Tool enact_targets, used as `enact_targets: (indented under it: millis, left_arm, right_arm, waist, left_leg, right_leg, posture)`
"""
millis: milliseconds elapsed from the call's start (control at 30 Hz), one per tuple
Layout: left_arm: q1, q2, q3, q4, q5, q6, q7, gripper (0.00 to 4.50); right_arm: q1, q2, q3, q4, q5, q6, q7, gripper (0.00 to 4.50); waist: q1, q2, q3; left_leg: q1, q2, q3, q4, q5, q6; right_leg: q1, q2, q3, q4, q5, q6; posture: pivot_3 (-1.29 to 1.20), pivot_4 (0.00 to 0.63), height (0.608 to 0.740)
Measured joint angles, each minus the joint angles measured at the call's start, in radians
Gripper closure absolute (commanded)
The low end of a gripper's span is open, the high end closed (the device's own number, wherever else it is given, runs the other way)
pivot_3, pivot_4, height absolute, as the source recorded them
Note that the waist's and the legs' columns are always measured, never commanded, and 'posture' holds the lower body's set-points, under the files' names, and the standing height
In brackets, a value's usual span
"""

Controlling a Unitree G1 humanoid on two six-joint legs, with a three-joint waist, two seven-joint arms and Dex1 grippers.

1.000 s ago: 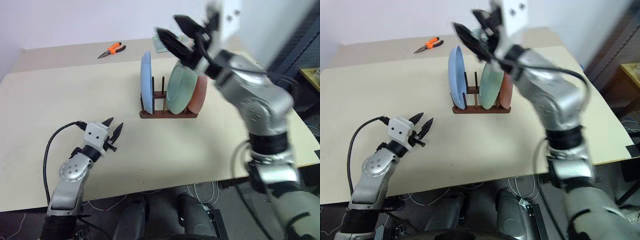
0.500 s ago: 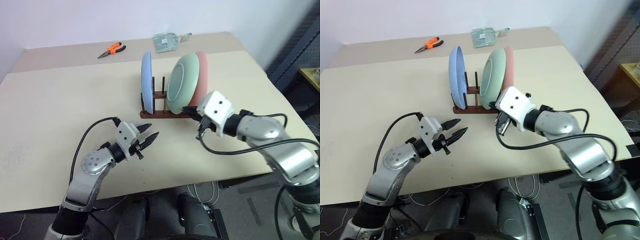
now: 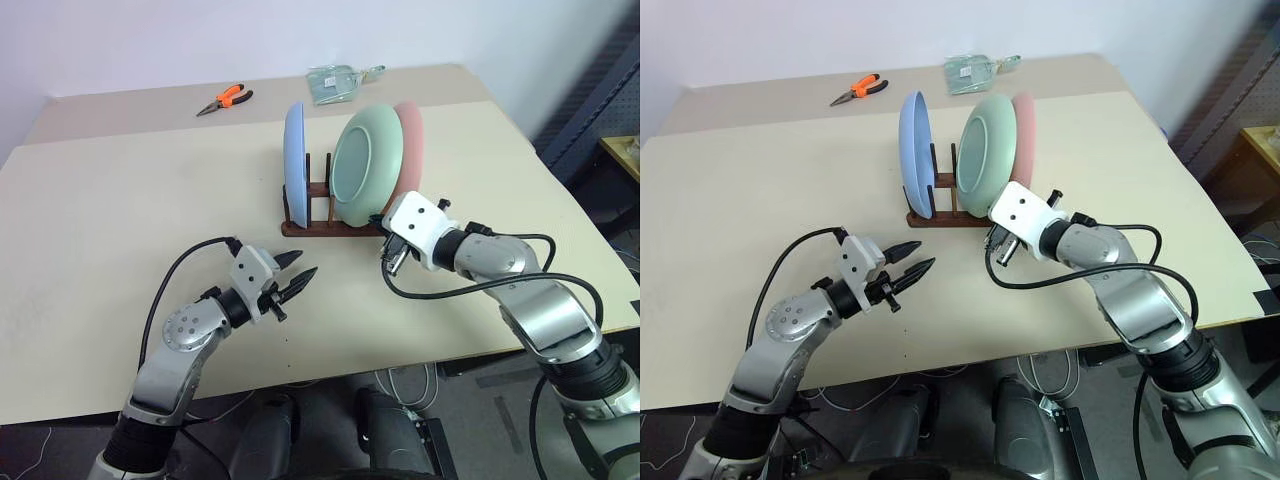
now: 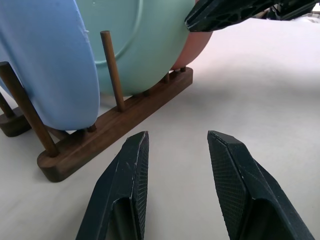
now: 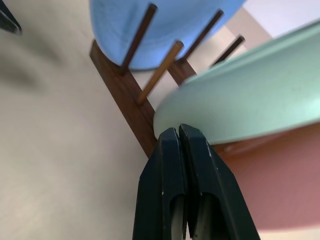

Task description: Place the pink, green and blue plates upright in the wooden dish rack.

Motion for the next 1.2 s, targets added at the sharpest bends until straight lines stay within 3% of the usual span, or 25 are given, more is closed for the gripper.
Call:
enact_targets:
  millis: [467, 933, 1200]
  left_arm:
    - [0.01, 0.0, 0.0, 0.0, 0.001, -0.001, -0.001, 2.61]
    - [0.02, -0.001, -0.001, 0.0, 0.003, -0.004, 0.015, 2.61]
    - [0.036, 0.008, 0.012, 0.001, 0.009, -0.006, 0.032, 2.61]
  right_arm:
    - [0.005, -0.006, -0.002, 0.011, -0.093, 0.01, 0.042, 4.48]
    - [-0.071, 0.112, 0.0, 0.018, -0.117, -0.048, 0.08, 4.48]
    - [0.097, 0.025, -0.054, 0.017, -0.092, -0.105, 0.17, 4.48]
  waist:
    - [0.0, 0.0, 0.0]
    - [-0.001, 0.0, 0.0]
    - [0.001, 0.0, 0.0]
  left_leg:
    - [0.0, 0.0, 0.0, 0.0, 0.0, 0.0]
    - [0.001, 0.0, 0.0, 0.0, 0.0, 0.0]
    - [0.001, 0.0, 0.0, 0.0, 0.0, 0.0]
  right_leg:
    - [0.0, 0.0, 0.0, 0.0, 0.0, 0.0]
    - [0.0, 0.0, 0.0, 0.001, 0.0, 0.0]
    - [0.001, 0.0, 0.0, 0.001, 0.0, 0.0]
  posture:
    - [0.0, 0.15, 0.739]
    - [0.0, 0.15, 0.739]
    - [0.0, 0.15, 0.739]
